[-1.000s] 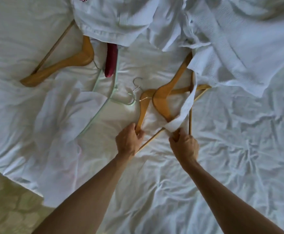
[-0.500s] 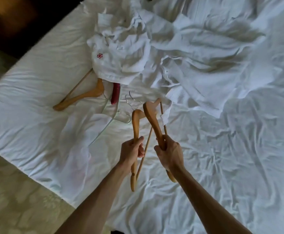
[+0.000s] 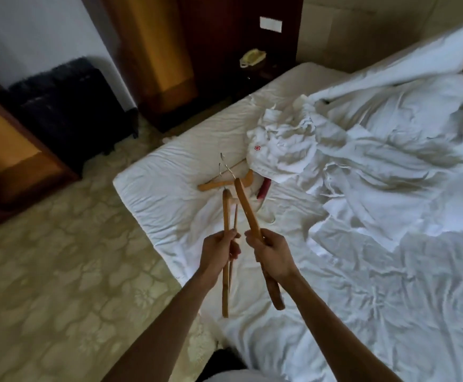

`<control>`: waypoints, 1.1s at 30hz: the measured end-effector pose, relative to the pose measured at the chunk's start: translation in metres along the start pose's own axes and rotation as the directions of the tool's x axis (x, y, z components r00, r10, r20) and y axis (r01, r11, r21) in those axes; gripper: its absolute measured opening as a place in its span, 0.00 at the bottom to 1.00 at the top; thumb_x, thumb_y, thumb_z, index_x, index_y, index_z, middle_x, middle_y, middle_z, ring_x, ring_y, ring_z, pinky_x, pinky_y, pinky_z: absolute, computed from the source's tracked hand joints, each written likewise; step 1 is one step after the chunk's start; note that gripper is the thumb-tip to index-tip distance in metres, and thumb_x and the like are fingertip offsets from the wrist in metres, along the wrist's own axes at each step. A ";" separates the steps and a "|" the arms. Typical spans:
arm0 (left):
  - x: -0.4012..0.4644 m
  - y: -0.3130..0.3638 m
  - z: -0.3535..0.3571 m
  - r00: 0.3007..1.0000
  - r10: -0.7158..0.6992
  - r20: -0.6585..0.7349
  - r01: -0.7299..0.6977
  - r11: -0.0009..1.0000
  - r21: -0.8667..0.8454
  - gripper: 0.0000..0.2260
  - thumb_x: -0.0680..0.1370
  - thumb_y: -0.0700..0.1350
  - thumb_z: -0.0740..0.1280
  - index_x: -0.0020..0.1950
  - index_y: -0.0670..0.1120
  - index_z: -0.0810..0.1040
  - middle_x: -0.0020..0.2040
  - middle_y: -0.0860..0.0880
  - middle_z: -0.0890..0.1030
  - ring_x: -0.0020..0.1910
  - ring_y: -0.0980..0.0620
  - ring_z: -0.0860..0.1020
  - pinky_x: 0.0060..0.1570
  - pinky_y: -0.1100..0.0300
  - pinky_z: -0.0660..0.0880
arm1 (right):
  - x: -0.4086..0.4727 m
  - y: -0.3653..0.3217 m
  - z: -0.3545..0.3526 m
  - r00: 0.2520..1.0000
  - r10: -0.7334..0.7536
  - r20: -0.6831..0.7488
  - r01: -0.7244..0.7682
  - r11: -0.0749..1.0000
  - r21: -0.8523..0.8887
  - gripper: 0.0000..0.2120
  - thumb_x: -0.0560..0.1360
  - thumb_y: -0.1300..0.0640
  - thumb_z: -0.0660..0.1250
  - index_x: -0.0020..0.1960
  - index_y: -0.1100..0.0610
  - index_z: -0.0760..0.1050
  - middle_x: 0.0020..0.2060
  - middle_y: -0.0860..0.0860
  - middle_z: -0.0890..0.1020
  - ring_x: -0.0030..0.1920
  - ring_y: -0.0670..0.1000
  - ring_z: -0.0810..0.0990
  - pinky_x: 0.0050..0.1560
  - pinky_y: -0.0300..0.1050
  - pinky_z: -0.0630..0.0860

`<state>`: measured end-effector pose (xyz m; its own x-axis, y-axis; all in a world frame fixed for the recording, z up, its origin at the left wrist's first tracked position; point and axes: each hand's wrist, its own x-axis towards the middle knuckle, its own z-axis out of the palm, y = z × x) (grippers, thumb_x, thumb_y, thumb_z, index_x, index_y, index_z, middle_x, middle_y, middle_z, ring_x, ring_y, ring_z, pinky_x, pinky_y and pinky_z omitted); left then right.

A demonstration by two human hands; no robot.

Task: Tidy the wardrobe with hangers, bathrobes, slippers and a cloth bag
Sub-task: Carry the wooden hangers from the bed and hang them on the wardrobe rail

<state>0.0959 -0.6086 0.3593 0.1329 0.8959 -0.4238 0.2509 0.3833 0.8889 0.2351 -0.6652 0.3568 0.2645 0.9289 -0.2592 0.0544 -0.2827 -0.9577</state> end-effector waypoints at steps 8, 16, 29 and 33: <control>-0.061 -0.004 -0.131 0.967 0.062 -0.245 -0.106 0.979 -0.172 0.11 0.81 0.44 0.67 0.47 0.38 0.84 0.31 0.44 0.82 0.27 0.53 0.77 0.31 0.63 0.74 | -0.023 -0.050 0.105 0.963 -0.077 0.258 0.087 0.996 -0.025 0.11 0.78 0.54 0.68 0.38 0.57 0.76 0.28 0.50 0.73 0.30 0.48 0.72 0.36 0.44 0.70; -0.097 -0.036 -0.281 0.860 0.067 -0.506 -0.188 0.963 -0.192 0.11 0.79 0.45 0.71 0.46 0.37 0.85 0.34 0.44 0.83 0.30 0.53 0.79 0.34 0.63 0.75 | -0.033 -0.090 0.247 0.824 -0.135 0.551 0.182 0.983 -0.032 0.16 0.79 0.52 0.68 0.43 0.67 0.77 0.31 0.55 0.76 0.33 0.51 0.75 0.40 0.49 0.73; -0.066 -0.061 -0.564 0.737 0.074 -0.671 -0.297 0.928 -0.224 0.14 0.77 0.47 0.72 0.42 0.35 0.84 0.34 0.43 0.83 0.32 0.51 0.78 0.37 0.59 0.74 | -0.009 -0.175 0.556 0.587 -0.272 0.763 0.308 0.946 0.100 0.24 0.75 0.46 0.66 0.47 0.70 0.76 0.33 0.58 0.75 0.34 0.54 0.73 0.40 0.49 0.71; -0.045 -0.053 -0.649 0.718 0.126 -0.684 -0.343 0.920 -0.190 0.15 0.77 0.49 0.73 0.43 0.36 0.84 0.37 0.40 0.84 0.34 0.48 0.78 0.38 0.57 0.76 | 0.013 -0.200 0.640 0.560 -0.298 0.773 0.334 0.935 0.118 0.24 0.75 0.44 0.65 0.48 0.69 0.76 0.33 0.57 0.76 0.33 0.54 0.73 0.37 0.47 0.71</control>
<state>-0.5455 -0.5235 0.4441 -0.5289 0.8455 -0.0734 0.0031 0.0883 0.9961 -0.3887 -0.4438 0.4651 -0.6125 0.7893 0.0430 0.0254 0.0740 -0.9969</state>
